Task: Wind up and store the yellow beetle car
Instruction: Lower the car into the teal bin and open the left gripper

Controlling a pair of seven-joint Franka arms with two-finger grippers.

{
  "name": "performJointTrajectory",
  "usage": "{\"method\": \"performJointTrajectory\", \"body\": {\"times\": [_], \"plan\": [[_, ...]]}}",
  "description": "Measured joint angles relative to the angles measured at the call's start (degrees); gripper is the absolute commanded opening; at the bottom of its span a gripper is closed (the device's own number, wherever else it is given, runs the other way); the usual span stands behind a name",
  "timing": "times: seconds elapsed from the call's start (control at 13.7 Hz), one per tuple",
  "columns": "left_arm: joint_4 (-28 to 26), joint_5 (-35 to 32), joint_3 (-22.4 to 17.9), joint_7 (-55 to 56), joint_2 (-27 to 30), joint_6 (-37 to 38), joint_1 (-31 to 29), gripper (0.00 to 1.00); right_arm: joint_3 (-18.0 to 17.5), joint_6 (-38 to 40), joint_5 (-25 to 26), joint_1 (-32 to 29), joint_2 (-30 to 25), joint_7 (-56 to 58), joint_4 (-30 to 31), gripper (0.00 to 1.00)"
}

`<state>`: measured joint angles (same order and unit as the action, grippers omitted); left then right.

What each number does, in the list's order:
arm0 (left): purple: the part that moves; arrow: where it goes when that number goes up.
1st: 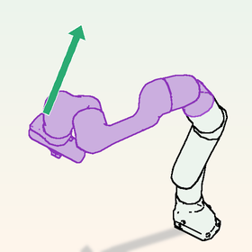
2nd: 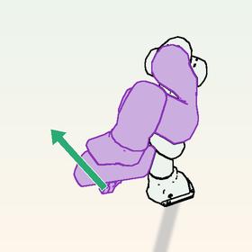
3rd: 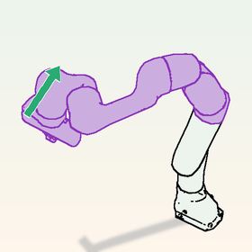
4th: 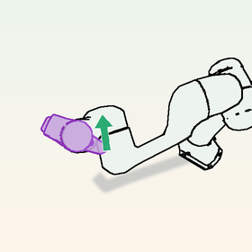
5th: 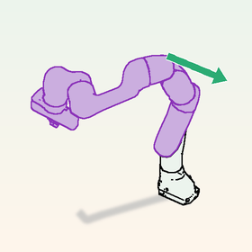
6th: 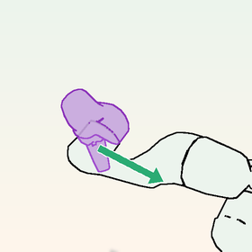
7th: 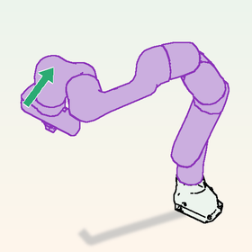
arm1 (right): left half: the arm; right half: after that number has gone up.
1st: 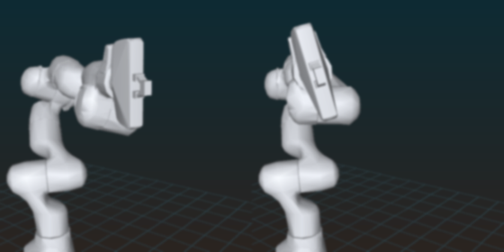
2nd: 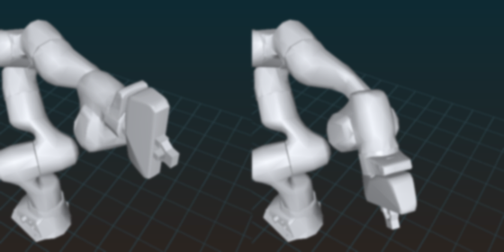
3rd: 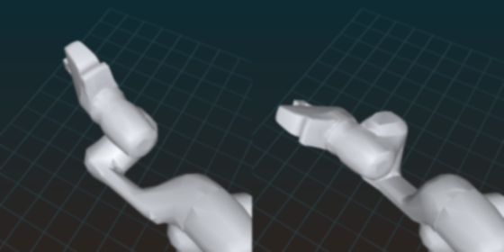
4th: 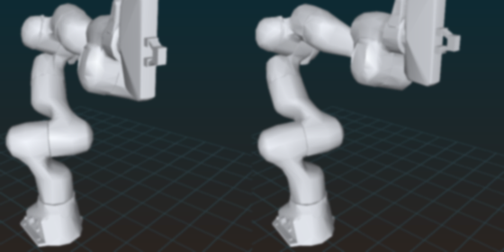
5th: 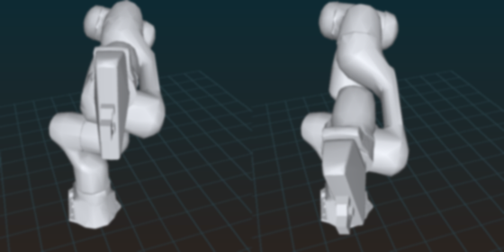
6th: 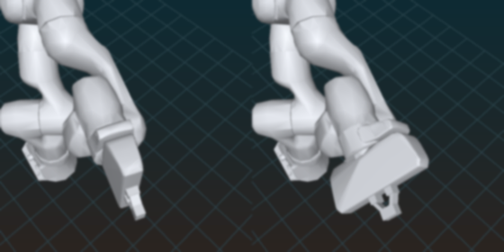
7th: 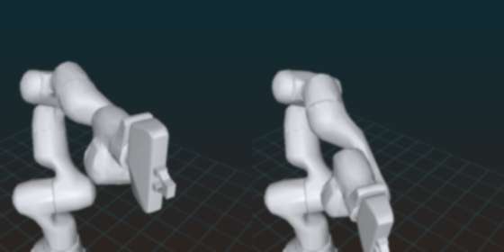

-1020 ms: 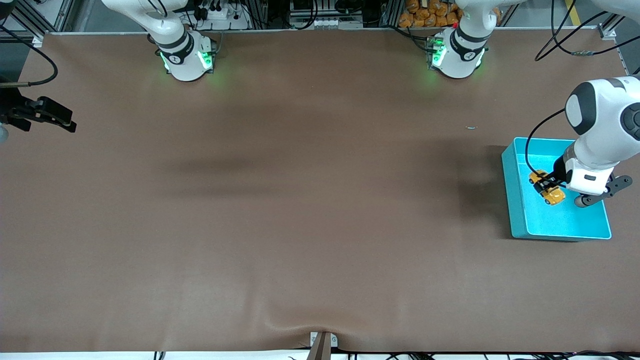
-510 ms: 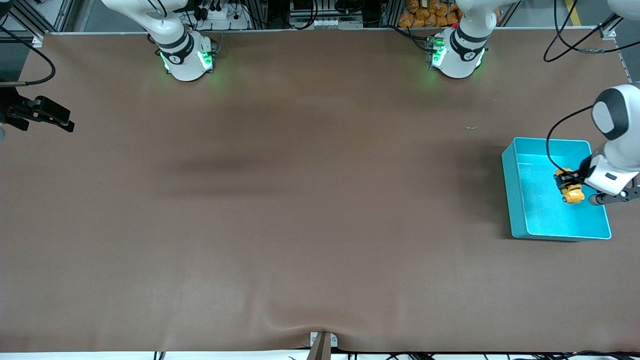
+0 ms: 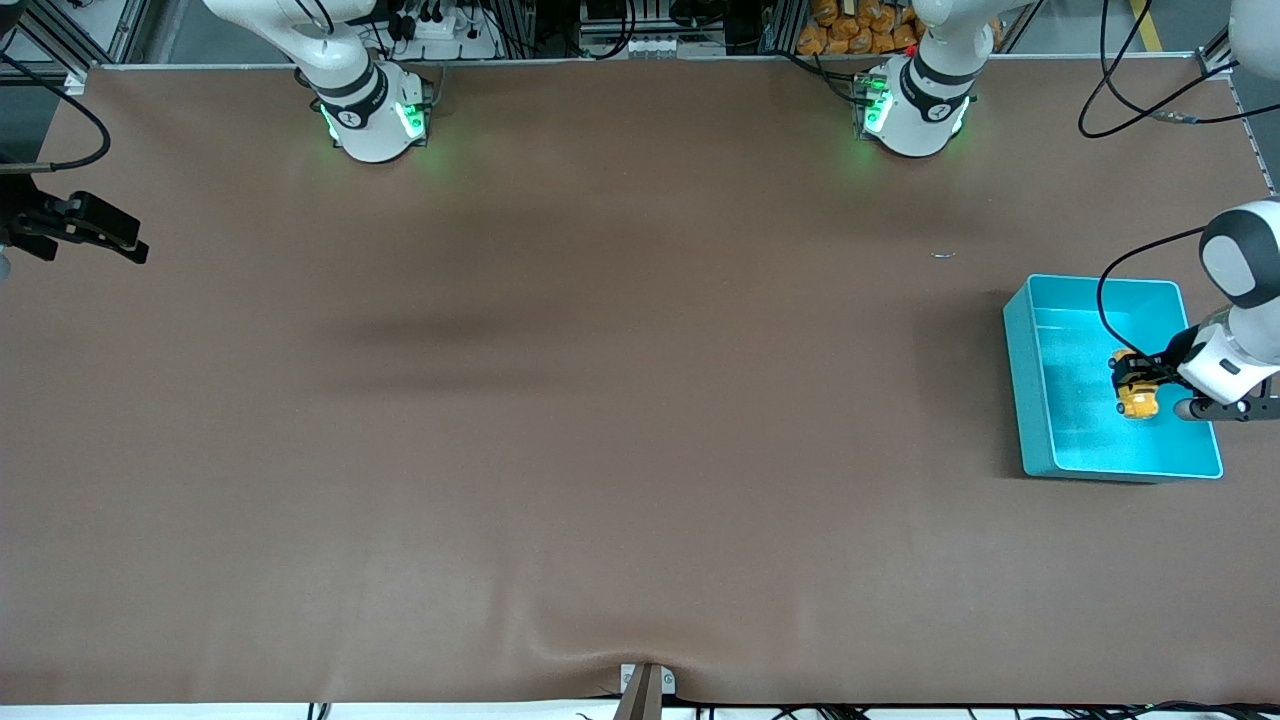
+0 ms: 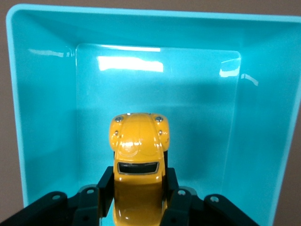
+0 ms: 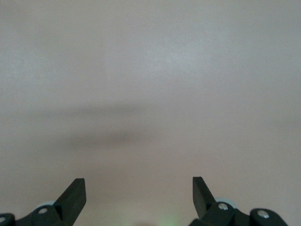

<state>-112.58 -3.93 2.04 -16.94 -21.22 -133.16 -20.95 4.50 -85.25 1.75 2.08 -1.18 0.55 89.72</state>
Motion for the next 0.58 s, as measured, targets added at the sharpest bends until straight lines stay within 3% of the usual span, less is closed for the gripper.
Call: {"method": "performJointTrajectory", "body": {"times": [0.58], "plan": [[0.1,0.0,0.1,-0.1,-5.9,-5.5,0.0,0.0,0.4,0.0,0.0,-0.3,0.0,0.0,0.0,1.0]]}}
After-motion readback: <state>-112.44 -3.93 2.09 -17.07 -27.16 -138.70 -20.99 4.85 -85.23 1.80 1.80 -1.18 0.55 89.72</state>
